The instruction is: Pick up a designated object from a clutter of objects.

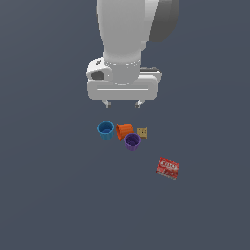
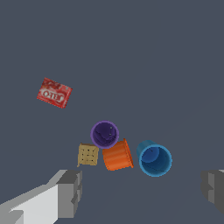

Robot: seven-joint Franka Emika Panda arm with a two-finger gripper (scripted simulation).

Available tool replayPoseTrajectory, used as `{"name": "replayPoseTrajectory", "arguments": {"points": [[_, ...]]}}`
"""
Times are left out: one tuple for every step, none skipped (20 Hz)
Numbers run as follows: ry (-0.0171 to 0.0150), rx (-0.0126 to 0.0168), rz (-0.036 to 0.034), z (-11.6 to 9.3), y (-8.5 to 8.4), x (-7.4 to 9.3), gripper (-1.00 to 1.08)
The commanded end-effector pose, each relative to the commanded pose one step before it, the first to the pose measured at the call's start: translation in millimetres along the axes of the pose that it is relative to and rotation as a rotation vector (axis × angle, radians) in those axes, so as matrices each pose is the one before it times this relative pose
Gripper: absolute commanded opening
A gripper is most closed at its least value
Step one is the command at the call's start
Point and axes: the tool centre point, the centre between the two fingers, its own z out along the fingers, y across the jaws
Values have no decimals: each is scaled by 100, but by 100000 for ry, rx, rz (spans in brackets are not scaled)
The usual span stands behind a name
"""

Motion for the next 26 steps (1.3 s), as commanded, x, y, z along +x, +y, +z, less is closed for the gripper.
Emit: {"name": "replayPoseTrajectory", "arguments": {"points": [[0,0,0,0,1,0,28],[51,-45,14,-26,64,9,28],[160,-138,54,-83,187,21,28],[246,-209,101,-129,316,40,28],[316,-257,171,-169,385,41,28],[251,-186,190,-137,299,29,28],[182,-113,200,-102,196,12,28],[70,-20,136,-42,61,1,28],[0,0,0,1,-30,-16,28],[-100,20,-217,61,-50,17,28],[-78,-43,-319,55,-27,16,28],[-91,-77,-442,69,-9,23,28],[-120,-106,-593,91,-7,31,28],[-159,-129,-760,119,-18,40,28],[-201,-148,-926,148,-30,47,28],[-238,-167,-1079,174,-38,55,28],[-269,-187,-1223,196,-41,63,28],[-301,-208,-1373,219,-44,71,28],[-337,-225,-1528,244,-49,79,28],[-375,-240,-1688,270,-55,88,28],[-413,-254,-1846,295,-59,96,28],[-452,-266,-2009,321,-64,106,28],[-492,-276,-2174,348,-69,115,28],[-532,-283,-2339,374,-73,125,28],[-573,-287,-2505,401,-78,135,28],[-614,-288,-2671,428,-82,145,28]]}}
